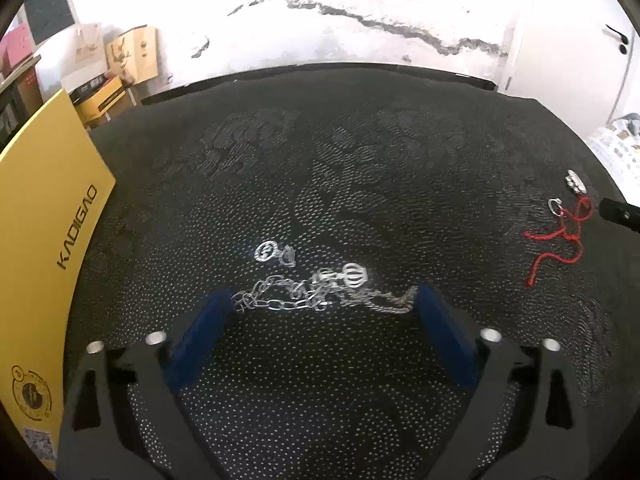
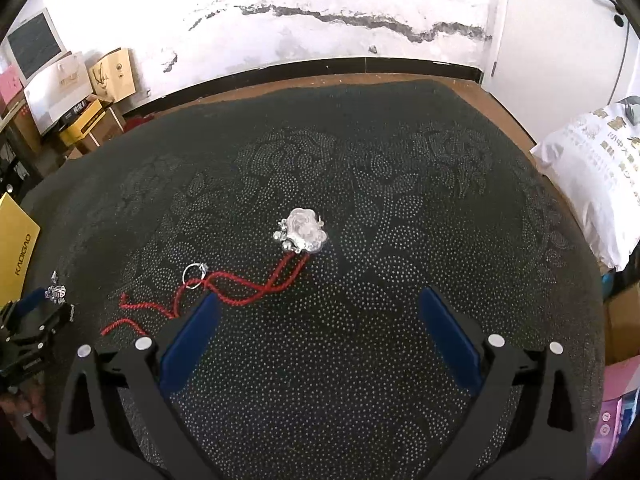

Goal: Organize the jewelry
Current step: 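Move both tools back over the remaining jewelry on the mat, then grasp the silver chain with the left tool while the right tool grasps the silver pendant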

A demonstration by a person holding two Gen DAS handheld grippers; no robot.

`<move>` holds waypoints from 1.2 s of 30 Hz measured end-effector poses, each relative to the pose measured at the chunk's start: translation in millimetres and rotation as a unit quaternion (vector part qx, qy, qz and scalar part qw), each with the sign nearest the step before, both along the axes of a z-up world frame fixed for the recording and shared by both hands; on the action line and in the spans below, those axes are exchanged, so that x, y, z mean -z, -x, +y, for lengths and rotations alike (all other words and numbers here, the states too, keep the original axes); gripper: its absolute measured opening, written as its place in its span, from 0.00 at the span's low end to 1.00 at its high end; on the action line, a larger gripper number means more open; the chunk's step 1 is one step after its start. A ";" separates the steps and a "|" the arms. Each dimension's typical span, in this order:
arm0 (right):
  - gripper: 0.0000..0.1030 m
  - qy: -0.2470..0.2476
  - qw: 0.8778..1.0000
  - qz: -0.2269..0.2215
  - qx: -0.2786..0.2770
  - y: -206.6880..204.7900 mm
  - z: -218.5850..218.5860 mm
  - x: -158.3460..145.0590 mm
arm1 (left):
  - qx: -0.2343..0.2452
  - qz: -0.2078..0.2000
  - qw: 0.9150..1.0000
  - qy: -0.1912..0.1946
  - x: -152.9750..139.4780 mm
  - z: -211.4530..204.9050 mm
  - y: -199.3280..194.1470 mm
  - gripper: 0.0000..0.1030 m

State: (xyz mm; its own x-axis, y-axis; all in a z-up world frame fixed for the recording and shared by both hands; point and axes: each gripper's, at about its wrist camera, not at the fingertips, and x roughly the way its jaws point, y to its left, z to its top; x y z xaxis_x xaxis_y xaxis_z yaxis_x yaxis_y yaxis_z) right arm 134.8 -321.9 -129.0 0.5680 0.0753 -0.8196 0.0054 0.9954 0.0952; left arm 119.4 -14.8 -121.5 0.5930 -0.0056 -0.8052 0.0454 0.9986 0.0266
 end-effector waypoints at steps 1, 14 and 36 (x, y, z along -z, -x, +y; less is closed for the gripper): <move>0.93 0.000 1.000 0.000 0.000 -0.1 1.2 -0.8 | 0.004 -0.003 1.000 -0.002 -1.7 -0.2 0.4 0.74; 0.93 0.001 1.000 0.006 -0.003 -7.8 -4.8 3.3 | 0.024 -0.020 0.999 -0.010 -6.6 -10.3 8.4 0.12; 0.26 0.026 0.998 -0.013 -0.062 -45.2 11.9 13.5 | 0.009 -0.024 1.000 -0.007 -23.7 -6.8 2.4 0.10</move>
